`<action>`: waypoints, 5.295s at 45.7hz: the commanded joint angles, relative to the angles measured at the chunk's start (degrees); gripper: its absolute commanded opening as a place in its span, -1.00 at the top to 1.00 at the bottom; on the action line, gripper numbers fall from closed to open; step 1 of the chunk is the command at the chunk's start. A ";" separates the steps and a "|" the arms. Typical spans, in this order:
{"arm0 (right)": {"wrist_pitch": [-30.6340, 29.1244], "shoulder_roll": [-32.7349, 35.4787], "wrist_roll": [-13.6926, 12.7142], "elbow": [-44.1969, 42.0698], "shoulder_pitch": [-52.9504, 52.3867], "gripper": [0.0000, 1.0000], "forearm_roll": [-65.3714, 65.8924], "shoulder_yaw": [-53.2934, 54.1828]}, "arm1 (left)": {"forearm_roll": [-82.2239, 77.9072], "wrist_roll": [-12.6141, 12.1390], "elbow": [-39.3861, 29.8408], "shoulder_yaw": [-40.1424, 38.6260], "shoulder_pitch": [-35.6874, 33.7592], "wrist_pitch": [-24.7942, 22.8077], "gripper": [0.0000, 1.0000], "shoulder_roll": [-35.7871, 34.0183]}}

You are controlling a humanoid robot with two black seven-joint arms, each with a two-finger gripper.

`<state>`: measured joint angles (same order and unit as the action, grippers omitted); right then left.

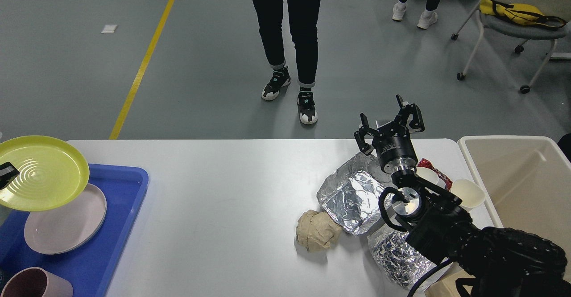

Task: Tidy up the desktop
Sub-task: 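Lower the yellow plate onto the pink plate in the blue tray, then release the yellow plate and raise the left gripper above the tray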

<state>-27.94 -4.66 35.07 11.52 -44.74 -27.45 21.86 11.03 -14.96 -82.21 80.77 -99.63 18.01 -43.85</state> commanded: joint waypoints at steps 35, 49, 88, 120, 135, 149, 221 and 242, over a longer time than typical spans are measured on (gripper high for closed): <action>0.08 0.00 0.00 0.00 0.00 -1.00 0.03 0.02 | -1.19 2.13 1.62 -9.49 16.22 21.02 0.99 2.71; 0.08 0.00 0.00 0.00 0.00 -1.00 0.03 -0.07 | -4.62 1.87 -2.16 -7.21 15.78 21.63 0.99 2.36; 0.08 0.00 0.00 0.00 0.00 -1.00 -0.06 0.02 | -4.79 1.26 -2.78 -7.91 17.89 22.69 -0.69 2.63; 0.08 0.00 0.00 0.00 0.09 -1.00 0.03 0.02 | -4.71 -19.83 -3.04 -8.09 2.96 21.55 -1.00 -3.08; 0.07 0.00 0.00 0.00 0.00 -1.00 -0.06 -0.07 | -4.62 -21.60 0.38 -30.21 -2.42 20.05 -1.00 -4.93; 0.08 -0.09 0.00 -0.09 0.00 -1.00 0.03 -0.07 | -4.71 -21.07 7.85 -76.17 21.38 20.05 -1.00 1.30; -0.01 -0.26 0.00 0.09 0.09 -1.00 -0.06 -0.16 | -6.64 19.96 51.45 -150.84 59.46 -42.87 -1.00 23.01; -0.01 -0.26 0.00 0.00 0.09 -1.00 -0.06 -0.16 | -9.01 42.74 53.21 -132.72 59.28 -49.03 -1.00 34.80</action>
<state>-27.96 -4.87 35.07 11.53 -44.64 -27.49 21.71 3.45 28.49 -29.74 -53.21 -40.54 -29.34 -7.93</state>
